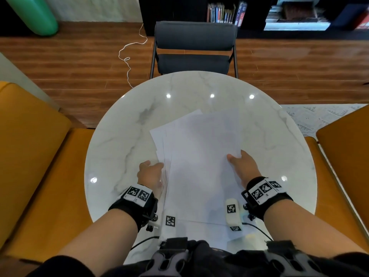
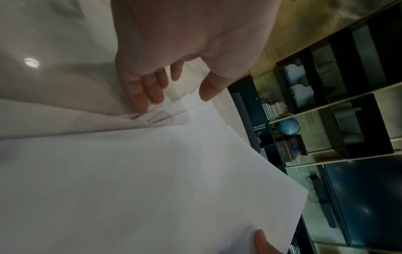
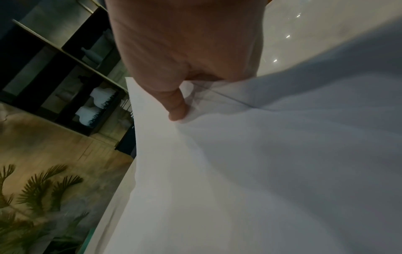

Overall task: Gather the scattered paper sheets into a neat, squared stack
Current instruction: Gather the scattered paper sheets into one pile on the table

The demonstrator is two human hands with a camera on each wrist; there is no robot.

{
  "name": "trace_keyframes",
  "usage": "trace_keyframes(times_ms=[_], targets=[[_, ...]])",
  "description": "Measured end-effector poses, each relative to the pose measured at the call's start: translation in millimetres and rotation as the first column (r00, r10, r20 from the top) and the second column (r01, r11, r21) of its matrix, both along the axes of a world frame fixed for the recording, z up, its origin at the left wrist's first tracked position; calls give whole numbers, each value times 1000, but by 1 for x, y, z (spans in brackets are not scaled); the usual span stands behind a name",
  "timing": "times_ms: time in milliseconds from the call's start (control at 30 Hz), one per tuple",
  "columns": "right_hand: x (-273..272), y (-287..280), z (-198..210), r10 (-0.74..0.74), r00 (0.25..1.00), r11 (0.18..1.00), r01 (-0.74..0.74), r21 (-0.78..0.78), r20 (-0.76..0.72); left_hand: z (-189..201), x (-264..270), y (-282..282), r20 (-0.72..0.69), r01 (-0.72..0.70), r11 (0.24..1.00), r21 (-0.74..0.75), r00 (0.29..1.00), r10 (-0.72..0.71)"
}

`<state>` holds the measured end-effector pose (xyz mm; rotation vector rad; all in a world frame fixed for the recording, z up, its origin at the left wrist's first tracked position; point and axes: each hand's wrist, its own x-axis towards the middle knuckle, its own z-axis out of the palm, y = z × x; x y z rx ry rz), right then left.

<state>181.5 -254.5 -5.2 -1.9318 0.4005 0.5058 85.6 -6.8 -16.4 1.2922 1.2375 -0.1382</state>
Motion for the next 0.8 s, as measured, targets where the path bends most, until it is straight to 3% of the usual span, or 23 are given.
trace_keyframes(times_ms=[100,200,267,367,533,700,800], targets=[[1,3,2,47,998,999,-46,12,-47,2,-2,-8,32,25,983,-180,999,-19],[1,4,4,136,988,989,-140,-46,-66,3,-2,-15,26,255,961,-106,967,-253],[0,4,5,184,979,978,-191,-85,-89,5,-2,-18,19,327,944,-29,945,-327],[0,4,4,185,978,979,-192,-68,-98,11,-2,-22,21,276,961,22,961,-277],[4,5,-1,57,984,997,-46,66,-172,8,0,-18,75,159,985,-70,985,-153],[2,7,3,78,977,997,-71,41,-198,17,3,-11,39,167,982,-91,986,-164],[9,8,-5,62,986,998,-60,14,-155,15,3,-9,24,98,992,-80,995,-97]])
